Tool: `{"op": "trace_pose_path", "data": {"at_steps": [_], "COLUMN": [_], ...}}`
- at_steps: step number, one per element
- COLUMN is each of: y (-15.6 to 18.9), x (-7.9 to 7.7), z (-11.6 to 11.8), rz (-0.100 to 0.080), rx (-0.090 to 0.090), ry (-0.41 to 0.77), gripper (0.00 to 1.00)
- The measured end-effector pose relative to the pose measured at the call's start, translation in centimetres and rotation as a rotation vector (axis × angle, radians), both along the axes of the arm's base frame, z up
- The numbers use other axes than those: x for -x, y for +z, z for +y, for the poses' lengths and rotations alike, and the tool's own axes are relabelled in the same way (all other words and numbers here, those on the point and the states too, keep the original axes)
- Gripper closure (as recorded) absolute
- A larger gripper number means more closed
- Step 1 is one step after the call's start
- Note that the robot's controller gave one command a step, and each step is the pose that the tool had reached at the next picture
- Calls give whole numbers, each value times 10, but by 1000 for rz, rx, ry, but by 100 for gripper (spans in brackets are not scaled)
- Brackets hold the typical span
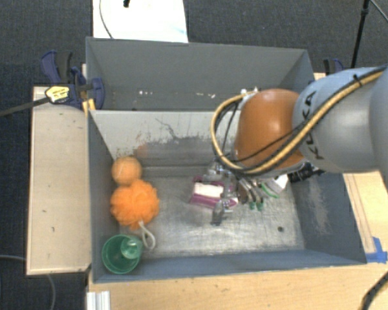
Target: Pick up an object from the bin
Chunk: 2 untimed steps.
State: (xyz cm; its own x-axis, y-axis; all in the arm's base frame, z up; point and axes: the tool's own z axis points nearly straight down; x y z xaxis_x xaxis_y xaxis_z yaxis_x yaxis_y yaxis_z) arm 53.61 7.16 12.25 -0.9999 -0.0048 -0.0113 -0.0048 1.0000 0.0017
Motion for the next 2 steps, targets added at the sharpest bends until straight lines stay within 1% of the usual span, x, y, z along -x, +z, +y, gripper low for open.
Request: {"op": "trace_pose_path", "data": {"at_steps": [1,2], "y": [-8,2], "x": [-25,-31], "z": [-2,-9], "rz": [12,7], "rx": [2,1], "ry": [52,13], "gripper": [0,0]}}
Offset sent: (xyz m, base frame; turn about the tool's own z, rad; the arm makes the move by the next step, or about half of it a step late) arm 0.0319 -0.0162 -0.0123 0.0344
